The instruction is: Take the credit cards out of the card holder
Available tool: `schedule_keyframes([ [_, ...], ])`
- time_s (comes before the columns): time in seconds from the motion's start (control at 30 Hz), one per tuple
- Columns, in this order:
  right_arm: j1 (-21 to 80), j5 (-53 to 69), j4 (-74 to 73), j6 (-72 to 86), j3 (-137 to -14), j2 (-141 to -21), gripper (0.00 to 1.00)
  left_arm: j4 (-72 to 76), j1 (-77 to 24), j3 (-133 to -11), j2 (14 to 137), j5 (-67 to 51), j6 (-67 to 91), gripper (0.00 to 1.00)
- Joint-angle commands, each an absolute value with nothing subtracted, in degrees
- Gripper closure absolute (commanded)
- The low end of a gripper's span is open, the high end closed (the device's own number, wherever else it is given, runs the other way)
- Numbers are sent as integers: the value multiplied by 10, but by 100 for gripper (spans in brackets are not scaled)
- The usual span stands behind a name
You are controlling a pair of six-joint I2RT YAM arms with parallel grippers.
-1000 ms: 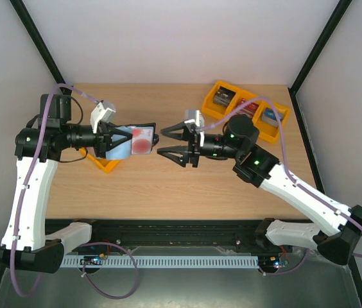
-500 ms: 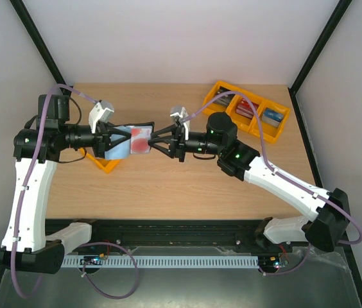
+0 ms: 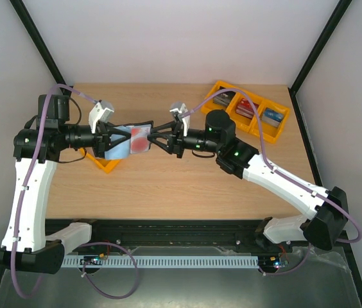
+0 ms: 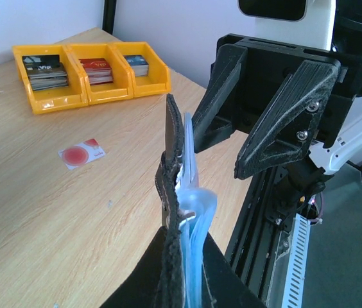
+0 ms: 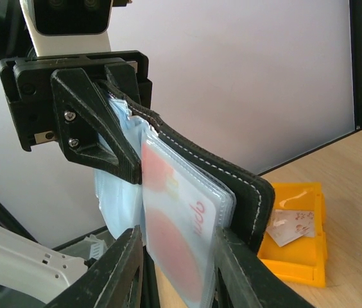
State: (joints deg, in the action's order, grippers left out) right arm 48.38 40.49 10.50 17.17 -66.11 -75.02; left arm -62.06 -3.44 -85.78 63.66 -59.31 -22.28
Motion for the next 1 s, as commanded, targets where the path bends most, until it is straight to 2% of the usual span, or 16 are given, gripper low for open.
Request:
schedule_keyframes([
  [0.0, 483, 413, 100, 186, -689, -758, 70, -611, -32, -866, 627, -604, -219, 98],
  [0.3, 482, 390, 60, 149, -687, -729, 61, -604, -26, -868, 623, -607, -212, 98],
  [0.6, 482, 406, 66, 164, -691, -746, 64, -604, -24, -866, 621, -607, -211, 98],
  [0.77, 482, 408, 55, 162, -706, -757, 58, -606, -23, -867, 623, -610, -212, 98],
  [0.97, 482, 472, 74, 171, -709, -768, 66, -608, -24, -867, 621, -610, -215, 98],
])
